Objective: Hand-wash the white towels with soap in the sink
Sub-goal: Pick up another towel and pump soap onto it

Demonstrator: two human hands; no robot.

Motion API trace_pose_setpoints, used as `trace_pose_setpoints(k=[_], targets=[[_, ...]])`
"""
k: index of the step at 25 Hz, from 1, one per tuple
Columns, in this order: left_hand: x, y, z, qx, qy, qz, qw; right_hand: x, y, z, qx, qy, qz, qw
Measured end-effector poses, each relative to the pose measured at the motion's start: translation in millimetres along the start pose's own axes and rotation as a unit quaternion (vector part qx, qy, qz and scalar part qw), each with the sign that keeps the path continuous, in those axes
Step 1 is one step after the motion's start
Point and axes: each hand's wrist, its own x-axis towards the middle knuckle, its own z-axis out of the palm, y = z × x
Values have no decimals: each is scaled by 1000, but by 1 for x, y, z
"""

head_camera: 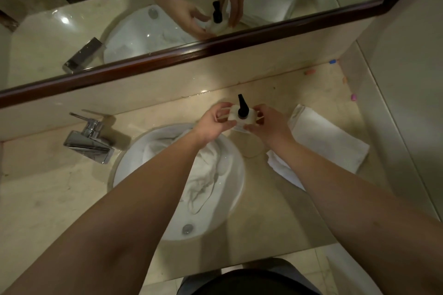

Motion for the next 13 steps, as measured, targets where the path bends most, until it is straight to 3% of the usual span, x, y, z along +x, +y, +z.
trace_pose_setpoints(k=[7, 9, 11, 13], targets=[[3, 6, 8, -39, 35, -50, 997, -7, 3, 0, 68, 3, 22, 997], [-4, 7, 9, 2, 68, -58, 996, -14, 1, 4, 83, 13, 38, 996], [-16, 4, 10, 59, 98, -61, 991, -26, 2, 11, 93, 72, 86, 989], [-32, -9, 7, 188, 142, -51, 970, -41, 7, 21, 78, 99, 151, 981]])
